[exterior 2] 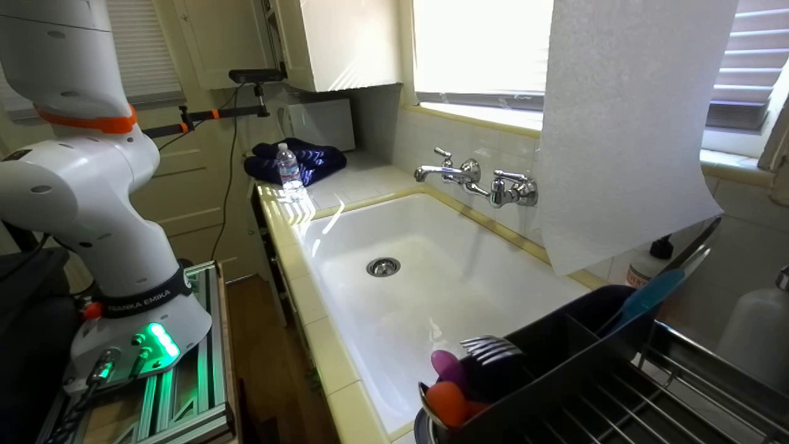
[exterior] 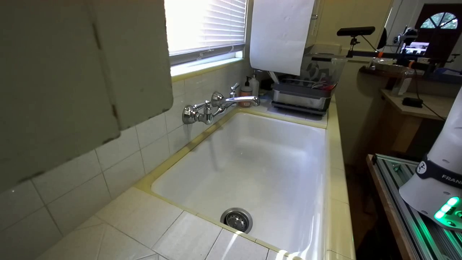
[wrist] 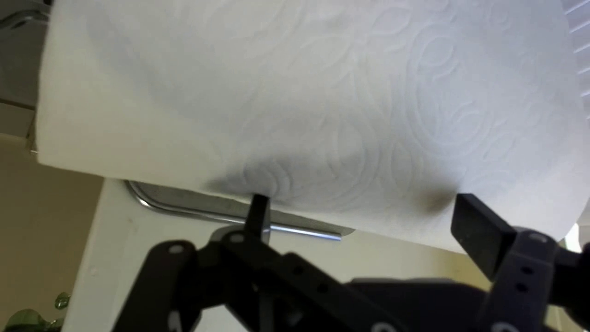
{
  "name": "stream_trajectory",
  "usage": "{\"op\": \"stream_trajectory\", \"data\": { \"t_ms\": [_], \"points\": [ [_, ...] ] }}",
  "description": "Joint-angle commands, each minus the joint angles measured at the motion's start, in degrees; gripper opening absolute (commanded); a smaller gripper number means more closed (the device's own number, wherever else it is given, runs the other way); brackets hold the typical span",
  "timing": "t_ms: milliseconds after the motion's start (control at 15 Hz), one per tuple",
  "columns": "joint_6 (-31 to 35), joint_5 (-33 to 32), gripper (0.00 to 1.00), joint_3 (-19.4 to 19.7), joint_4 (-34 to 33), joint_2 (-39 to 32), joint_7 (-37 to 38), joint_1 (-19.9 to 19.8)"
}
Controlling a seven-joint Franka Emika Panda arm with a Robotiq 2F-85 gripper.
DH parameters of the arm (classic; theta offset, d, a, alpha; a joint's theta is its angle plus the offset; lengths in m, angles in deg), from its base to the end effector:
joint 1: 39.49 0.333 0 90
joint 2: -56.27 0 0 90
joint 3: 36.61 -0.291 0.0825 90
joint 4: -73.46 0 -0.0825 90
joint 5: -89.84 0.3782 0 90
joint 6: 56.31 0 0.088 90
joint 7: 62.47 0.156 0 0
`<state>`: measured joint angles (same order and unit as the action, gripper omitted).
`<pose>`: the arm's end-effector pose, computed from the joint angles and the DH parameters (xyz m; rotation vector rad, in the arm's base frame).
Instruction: Roll out the paper towels
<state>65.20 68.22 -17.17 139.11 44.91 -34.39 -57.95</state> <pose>0.5154 -0.4036 0.7323 2.1271 -1.2367 0.9738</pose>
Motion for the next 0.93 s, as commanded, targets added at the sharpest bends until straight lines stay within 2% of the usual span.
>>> {"op": "stream_trajectory", "data": {
  "t_ms": [0,867],
  "points": [
    [-2.17,-0.65,1.0,-1.07,3.64,1.62,-1.49,1.54],
    [-6.75,-1.85,1.0,-1.91,5.92,2.13,-7.05,3.24]
  ]
}}
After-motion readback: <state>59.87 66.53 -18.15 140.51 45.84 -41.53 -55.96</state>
